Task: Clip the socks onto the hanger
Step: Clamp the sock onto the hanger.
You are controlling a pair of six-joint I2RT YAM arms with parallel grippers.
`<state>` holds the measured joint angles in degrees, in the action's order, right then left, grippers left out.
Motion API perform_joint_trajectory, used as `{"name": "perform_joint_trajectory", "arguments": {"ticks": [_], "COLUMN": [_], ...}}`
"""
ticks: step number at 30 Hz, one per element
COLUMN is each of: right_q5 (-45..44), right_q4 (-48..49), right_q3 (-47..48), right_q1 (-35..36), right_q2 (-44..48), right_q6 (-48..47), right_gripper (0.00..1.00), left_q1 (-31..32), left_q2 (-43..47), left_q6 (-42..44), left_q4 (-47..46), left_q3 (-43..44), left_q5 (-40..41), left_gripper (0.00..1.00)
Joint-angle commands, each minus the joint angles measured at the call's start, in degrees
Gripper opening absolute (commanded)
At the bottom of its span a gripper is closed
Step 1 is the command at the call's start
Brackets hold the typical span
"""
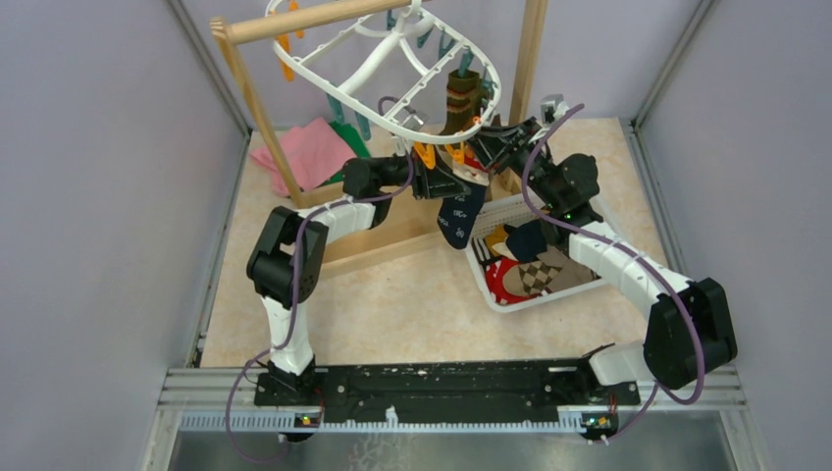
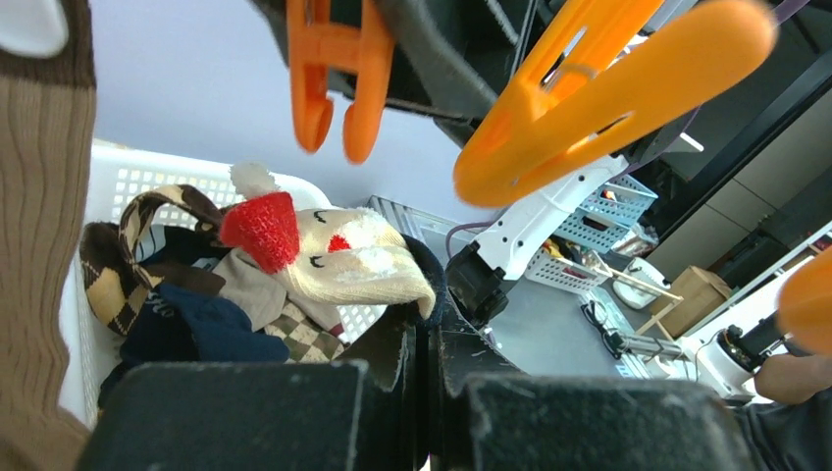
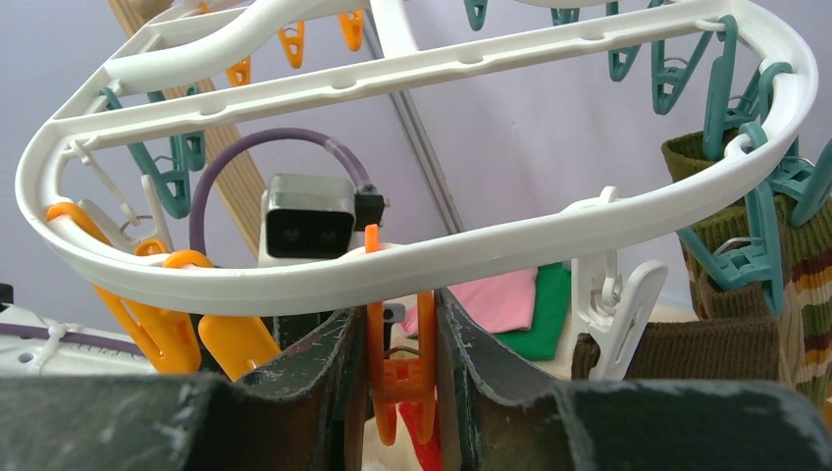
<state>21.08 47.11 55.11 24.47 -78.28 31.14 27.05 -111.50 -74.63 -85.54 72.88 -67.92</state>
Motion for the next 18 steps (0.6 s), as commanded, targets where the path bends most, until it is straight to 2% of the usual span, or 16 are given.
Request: {"name": "perform_joint_trajectory", "arguments": {"ticks": [1,9,18], "right_q5": [0.38,0.30,0.20], "right_q4": [2.32,1.85,0.89], "right_q3": [1.49,1.58,1.65], "right_q1": [-0.39,-0.42,-0.43], "right_q2": [2.01,1.88,1.58], "right_q6": [0.24,0.16,-0.36], "right_gripper": [0.11,0.11,0.11], "left_q1": [0.10,0.94,9.02], "left_q2": [-1.21,-1.58,-4.51], "left_q6": [3.61,7.37,7.64], "left_q4": [-17.19,-17.08,-17.12], "left_q3": [-1.93,-7.17,-12.82], "left_q5": [-0.49,-2.70,-5.95], "left_gripper": [0.00,0.00,0.00]}}
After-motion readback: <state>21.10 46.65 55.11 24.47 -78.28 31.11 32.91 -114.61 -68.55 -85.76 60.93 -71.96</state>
